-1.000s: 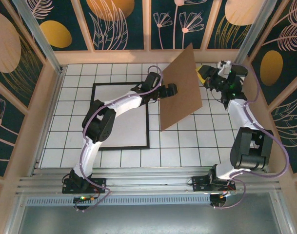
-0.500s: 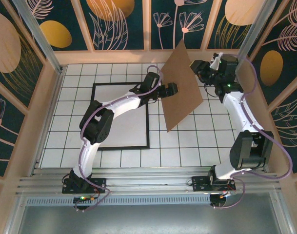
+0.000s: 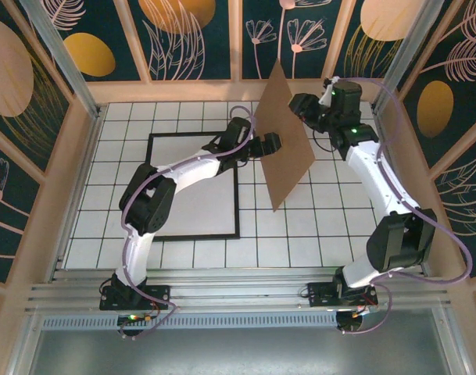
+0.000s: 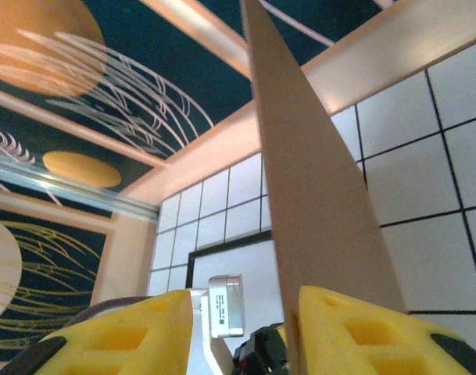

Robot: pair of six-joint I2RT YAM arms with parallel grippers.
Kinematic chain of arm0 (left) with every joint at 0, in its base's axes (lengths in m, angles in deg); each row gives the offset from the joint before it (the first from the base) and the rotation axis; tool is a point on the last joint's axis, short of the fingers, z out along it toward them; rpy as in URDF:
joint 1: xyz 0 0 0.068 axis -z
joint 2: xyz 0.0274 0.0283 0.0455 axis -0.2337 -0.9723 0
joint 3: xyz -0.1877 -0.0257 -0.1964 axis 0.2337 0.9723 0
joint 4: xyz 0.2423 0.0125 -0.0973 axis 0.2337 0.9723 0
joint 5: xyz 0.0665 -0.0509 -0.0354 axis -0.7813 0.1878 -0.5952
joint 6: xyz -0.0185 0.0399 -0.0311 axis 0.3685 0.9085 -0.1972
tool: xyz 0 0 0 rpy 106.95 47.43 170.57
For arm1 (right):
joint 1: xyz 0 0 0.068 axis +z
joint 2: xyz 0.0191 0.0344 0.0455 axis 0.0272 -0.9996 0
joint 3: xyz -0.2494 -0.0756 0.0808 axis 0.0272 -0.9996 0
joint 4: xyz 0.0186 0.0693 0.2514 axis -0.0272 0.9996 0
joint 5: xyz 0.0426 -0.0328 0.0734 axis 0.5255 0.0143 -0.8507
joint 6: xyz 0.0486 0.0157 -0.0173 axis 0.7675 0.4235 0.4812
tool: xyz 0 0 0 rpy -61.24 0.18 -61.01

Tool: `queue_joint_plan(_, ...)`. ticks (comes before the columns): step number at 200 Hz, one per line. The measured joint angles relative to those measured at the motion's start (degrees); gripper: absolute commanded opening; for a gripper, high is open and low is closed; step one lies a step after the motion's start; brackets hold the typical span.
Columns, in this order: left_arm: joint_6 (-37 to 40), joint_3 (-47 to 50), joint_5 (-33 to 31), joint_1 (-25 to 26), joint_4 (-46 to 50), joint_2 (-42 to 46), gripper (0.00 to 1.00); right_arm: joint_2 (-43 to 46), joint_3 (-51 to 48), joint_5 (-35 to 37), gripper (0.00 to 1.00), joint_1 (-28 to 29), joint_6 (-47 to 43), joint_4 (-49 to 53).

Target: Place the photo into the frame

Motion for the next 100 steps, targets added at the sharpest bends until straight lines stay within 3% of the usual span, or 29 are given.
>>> queue_joint_plan(58, 0.04, 4.59, 1.11, 1.4, -1.68, 3.19, 0.95, -5.18, 7.17, 8.55, 0.34, 7.45, -6.1, 10.73)
queue_joint_plan(100, 0.44, 4.92, 1.62, 1.9, -1.7, 3.26, 0.95, -9.22, 16.11, 15.04, 0.28, 8.46, -12.37, 20.11)
